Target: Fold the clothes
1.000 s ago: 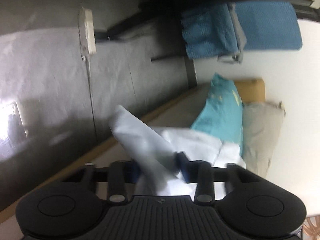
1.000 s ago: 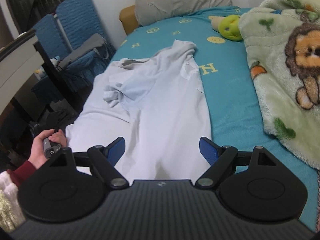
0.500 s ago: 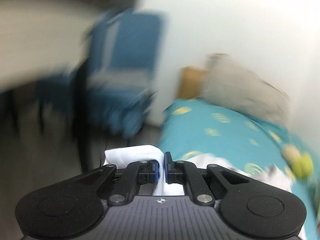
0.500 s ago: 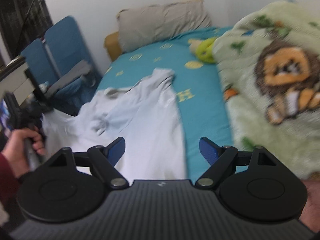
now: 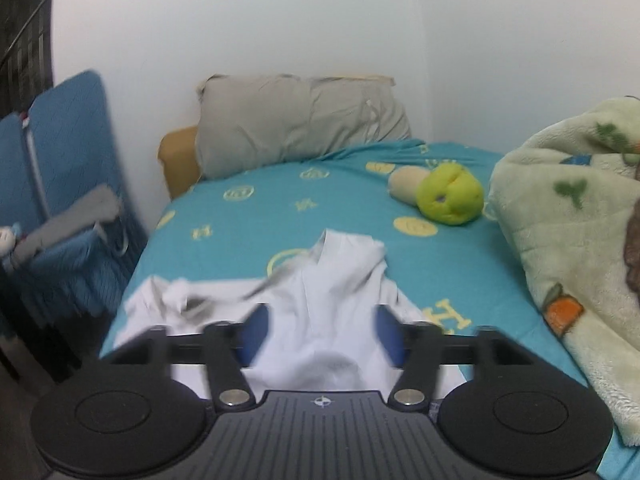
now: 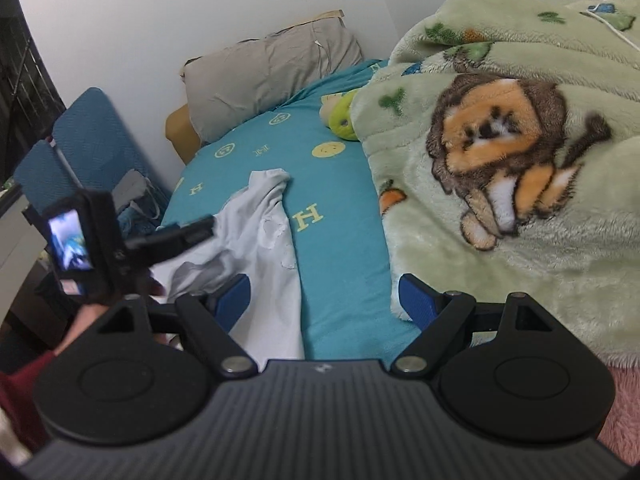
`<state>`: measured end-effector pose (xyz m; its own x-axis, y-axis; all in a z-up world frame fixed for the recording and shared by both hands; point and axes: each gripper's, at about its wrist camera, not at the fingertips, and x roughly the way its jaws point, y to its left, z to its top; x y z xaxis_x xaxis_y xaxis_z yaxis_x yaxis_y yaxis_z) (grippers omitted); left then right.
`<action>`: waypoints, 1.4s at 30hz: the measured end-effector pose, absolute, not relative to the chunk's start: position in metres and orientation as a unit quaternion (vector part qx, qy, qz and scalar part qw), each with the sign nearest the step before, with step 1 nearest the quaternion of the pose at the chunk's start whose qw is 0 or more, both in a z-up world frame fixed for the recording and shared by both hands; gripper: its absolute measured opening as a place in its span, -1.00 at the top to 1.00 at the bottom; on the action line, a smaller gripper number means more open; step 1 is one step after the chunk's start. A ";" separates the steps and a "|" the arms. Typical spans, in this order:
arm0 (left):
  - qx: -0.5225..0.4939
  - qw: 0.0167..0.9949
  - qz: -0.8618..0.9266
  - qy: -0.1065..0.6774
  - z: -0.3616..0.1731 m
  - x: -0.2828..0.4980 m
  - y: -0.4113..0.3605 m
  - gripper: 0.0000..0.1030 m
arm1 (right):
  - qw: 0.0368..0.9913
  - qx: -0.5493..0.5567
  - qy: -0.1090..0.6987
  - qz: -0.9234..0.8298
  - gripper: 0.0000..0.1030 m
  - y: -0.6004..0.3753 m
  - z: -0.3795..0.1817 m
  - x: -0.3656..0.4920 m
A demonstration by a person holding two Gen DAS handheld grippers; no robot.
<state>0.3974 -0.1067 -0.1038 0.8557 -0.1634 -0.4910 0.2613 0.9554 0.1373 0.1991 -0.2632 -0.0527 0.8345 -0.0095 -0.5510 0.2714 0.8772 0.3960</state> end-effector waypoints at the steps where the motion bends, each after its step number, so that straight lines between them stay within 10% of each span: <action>1: 0.095 0.958 -0.110 0.246 -0.104 0.391 -0.103 -0.51 | 0.929 0.236 0.277 -0.075 -0.61 -0.265 -0.053 0.200; 23: -0.022 0.978 -0.090 0.188 -0.022 0.131 0.015 -0.99 | 0.965 0.144 0.221 -0.001 -0.61 -0.221 -0.025 0.145; 42: -0.124 0.975 -0.022 0.181 -0.046 0.154 0.109 -0.99 | 0.948 0.067 0.265 0.165 -0.59 -0.126 -0.041 0.288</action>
